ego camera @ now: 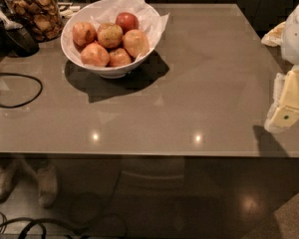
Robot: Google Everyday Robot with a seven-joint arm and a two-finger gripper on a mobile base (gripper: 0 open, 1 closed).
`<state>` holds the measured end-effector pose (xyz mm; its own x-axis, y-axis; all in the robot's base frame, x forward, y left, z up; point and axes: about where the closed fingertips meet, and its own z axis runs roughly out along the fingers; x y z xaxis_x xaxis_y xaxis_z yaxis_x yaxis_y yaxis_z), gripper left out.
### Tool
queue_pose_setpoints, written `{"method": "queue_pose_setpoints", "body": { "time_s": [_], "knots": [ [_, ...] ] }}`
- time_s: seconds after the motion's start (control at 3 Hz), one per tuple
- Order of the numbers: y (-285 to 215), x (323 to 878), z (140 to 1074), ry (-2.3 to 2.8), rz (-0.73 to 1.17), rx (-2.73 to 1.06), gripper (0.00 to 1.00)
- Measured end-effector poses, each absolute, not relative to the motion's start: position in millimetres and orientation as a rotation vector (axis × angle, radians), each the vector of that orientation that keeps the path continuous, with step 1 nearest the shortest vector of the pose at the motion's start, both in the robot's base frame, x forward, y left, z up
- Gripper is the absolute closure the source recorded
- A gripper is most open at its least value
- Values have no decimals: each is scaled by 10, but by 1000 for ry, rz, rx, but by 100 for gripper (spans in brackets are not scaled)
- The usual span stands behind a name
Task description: Pick apple from white bowl
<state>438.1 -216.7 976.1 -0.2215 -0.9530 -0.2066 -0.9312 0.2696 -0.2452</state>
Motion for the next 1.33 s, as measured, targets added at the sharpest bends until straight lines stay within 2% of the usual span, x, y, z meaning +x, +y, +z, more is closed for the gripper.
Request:
{"method": "queue_pose_setpoints", "body": {
  "time_s": [0.33, 0.67, 1.0, 1.33],
  "knots": [
    [-2167, 4382, 9761, 2232, -98, -1725, 0],
    [-2082, 4588, 9861, 2211, -103, -1777, 0],
    [-1766, 5033, 10064, 2121, -135, -1895, 0],
    [-1728, 5085, 10090, 2102, -135, -1877, 0]
  ]
}}
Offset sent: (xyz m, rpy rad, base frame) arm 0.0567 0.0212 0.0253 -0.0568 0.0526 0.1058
